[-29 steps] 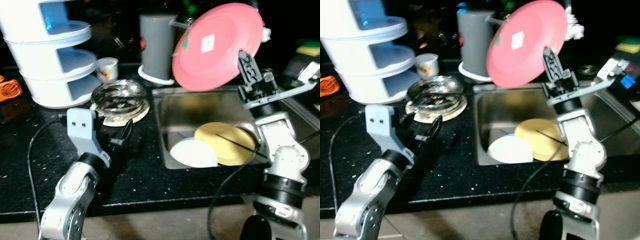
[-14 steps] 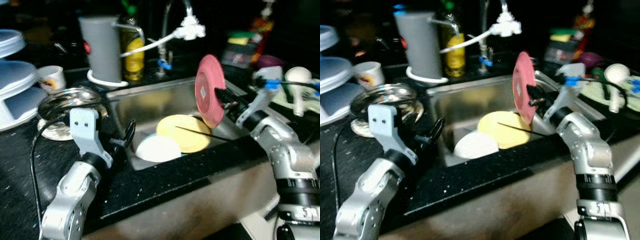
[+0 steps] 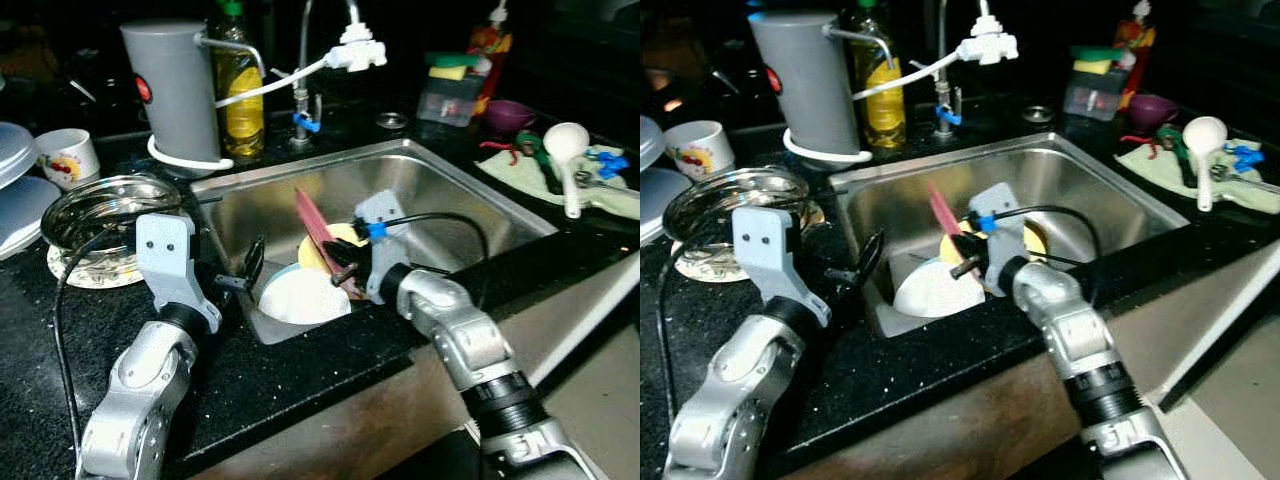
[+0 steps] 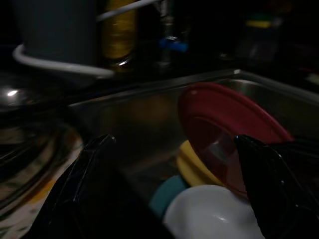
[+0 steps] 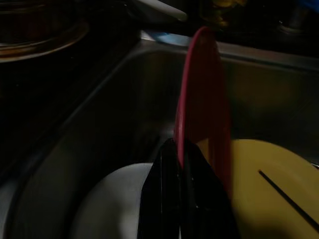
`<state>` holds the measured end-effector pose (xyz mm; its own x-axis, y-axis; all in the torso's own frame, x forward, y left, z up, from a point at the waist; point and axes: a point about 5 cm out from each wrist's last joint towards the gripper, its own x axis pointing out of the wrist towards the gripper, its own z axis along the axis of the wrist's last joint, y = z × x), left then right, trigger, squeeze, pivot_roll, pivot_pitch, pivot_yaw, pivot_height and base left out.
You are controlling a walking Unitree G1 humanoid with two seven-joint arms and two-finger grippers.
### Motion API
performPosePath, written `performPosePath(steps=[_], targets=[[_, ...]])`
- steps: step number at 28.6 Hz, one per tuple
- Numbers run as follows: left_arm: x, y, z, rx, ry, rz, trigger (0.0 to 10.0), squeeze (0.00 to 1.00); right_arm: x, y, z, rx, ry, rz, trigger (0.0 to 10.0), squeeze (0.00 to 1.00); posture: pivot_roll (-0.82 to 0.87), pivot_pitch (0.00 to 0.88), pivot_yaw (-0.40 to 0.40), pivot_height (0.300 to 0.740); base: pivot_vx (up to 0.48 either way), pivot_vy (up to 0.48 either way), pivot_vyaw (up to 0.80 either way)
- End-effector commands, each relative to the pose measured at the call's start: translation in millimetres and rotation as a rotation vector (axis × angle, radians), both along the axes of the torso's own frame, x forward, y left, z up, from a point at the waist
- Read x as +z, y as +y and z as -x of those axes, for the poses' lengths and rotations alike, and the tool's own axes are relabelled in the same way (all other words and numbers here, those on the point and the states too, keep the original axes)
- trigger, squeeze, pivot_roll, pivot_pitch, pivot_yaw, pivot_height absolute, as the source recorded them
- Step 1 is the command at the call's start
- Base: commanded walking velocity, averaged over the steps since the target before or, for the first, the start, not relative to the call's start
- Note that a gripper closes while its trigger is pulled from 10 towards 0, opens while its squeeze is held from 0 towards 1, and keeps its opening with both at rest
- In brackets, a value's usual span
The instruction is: Kitchen organization
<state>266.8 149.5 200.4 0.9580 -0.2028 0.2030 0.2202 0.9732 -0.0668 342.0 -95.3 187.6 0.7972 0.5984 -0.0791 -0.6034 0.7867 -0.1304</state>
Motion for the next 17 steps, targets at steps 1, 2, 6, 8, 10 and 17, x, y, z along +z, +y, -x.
performPosePath(steps=[1, 2, 6, 8, 10, 17], targets=[[0.1, 4.6, -3.0, 0.028, -0.001, -0.022, 10.0, 0.0, -0.6, 4.9, -1.9, -0.017, -0.024, 0.027, 10.0, 1.0, 0.05, 0.0, -0.039, 0.74, 0.0, 0.0, 0.0], [0.7, 5.2, -3.5, 0.032, -0.005, -0.025, 10.0, 0.0, -1.2, 5.3, -3.0, -0.036, -0.034, 0.038, 10.0, 1.0, 0.05, 0.0, -0.039, 0.74, 0.0, 0.0, 0.0], [3.2, 5.0, -4.6, 0.031, -0.021, -0.055, 10.0, 0.0, -0.5, 1.4, -6.8, -0.091, -0.042, 0.026, 10.0, 0.48, 0.05, 0.0, -0.04, 0.74, 0.0, 0.0, 0.0], [5.2, 4.2, -5.6, 0.03, -0.035, -0.086, 10.0, 0.0, 0.0, -2.4, -8.5, -0.114, -0.045, 0.023, 10.0, 0.0, 0.05, 0.0, -0.041, 0.74, 0.0, 0.0, 0.0], [7.8, 3.6, -7.1, 0.034, -0.053, -0.114, 10.0, 0.0, 0.4, -6.3, -10.0, -0.136, -0.043, 0.01, 10.0, 0.0, 0.05, 0.0, -0.042, 0.74, 0.0, 0.0, 0.0], [26.6, 0.5, -16.6, 0.047, -0.19, -0.405, 10.0, 0.0, 9.0, -1.2, 10.0, 0.044, -0.045, -0.242, 10.0, 0.0, 0.04, 0.0, -0.047, 0.74, 0.0, 0.0, 0.0]])
